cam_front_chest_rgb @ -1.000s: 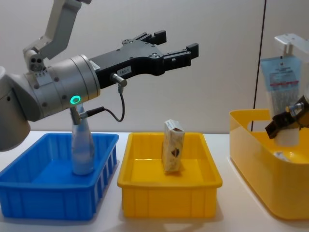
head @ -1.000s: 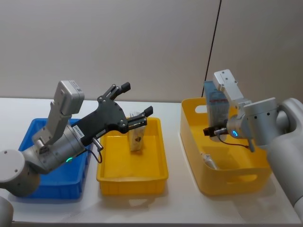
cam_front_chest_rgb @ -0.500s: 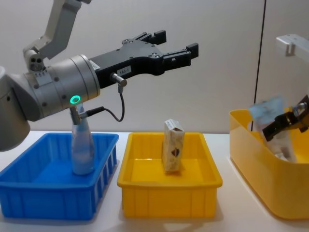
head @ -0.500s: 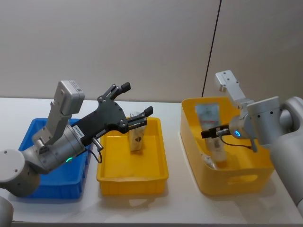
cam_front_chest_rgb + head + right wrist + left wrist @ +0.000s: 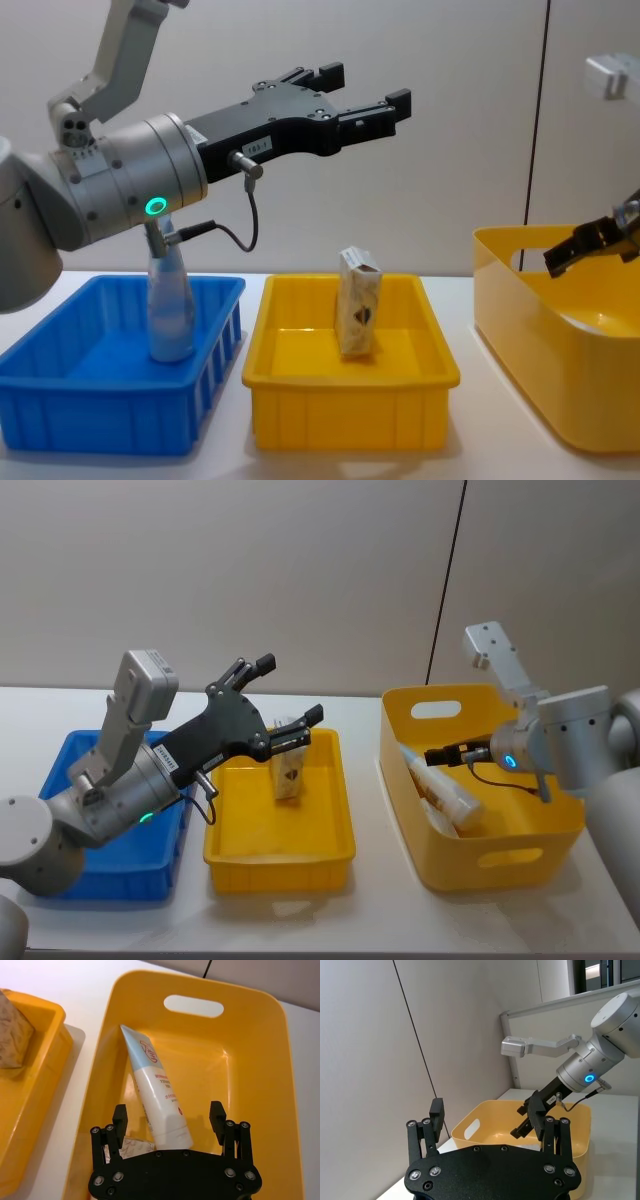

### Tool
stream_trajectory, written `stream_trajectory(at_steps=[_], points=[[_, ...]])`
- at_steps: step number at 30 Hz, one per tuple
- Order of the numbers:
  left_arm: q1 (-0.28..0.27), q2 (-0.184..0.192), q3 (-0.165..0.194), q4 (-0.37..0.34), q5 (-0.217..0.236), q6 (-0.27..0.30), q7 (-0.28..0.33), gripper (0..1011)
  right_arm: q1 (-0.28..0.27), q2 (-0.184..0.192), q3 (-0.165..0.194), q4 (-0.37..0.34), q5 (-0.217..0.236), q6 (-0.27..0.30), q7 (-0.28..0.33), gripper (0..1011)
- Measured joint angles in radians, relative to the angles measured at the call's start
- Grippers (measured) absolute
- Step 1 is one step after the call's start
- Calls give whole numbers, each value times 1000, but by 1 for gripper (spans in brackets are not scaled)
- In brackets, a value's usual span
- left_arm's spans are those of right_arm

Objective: Bimanual collaborative sorting of washing and personal care products

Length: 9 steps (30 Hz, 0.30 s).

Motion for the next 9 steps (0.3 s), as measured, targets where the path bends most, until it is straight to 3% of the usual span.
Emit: stream_trajectory(at_steps=[9], points=[[0,0,0,0,0,0,0,1002,-37,8,23,-70,13,-6,12,1004]])
